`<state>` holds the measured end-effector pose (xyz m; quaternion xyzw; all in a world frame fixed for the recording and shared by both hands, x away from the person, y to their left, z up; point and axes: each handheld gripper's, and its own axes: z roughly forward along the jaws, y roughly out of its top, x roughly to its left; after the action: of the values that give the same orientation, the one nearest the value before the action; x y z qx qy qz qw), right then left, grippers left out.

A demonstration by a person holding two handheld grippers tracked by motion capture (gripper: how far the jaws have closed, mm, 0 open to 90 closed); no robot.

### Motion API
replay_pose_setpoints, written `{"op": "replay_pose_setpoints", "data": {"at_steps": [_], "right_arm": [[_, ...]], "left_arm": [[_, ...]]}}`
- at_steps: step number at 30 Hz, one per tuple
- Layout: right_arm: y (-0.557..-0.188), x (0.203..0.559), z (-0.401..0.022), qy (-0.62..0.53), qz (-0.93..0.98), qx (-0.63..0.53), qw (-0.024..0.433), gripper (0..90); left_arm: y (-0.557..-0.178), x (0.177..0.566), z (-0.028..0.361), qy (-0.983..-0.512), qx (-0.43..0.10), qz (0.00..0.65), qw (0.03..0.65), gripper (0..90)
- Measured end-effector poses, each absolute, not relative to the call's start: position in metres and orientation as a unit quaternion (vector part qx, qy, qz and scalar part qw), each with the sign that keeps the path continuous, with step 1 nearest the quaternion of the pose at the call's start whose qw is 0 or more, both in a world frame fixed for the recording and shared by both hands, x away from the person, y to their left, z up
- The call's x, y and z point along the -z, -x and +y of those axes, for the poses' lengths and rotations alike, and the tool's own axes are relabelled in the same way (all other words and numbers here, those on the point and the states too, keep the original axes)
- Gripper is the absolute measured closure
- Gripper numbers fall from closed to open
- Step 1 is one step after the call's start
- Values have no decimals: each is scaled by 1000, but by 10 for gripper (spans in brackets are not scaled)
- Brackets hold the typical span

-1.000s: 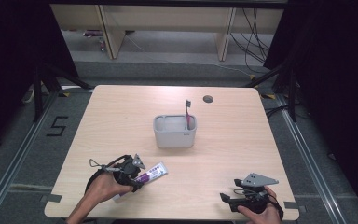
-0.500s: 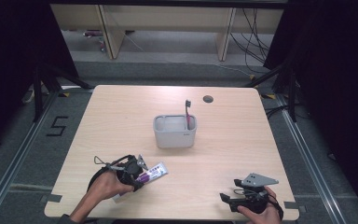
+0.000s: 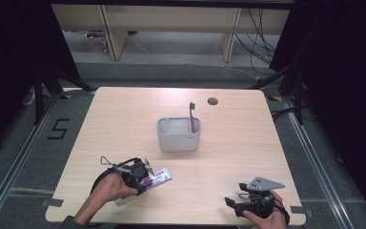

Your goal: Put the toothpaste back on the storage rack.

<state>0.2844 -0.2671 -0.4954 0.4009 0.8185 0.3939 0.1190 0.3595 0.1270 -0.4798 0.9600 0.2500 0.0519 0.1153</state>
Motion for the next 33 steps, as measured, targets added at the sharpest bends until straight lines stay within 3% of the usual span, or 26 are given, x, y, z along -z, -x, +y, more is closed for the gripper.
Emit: {"op": "replay_pose_setpoints", "data": {"at_steps": [33], "right_arm": [[-284, 496, -266, -409, 812, -401, 108, 214]], "left_arm": [[-363, 478, 121, -968, -44, 233, 87, 710]]}}
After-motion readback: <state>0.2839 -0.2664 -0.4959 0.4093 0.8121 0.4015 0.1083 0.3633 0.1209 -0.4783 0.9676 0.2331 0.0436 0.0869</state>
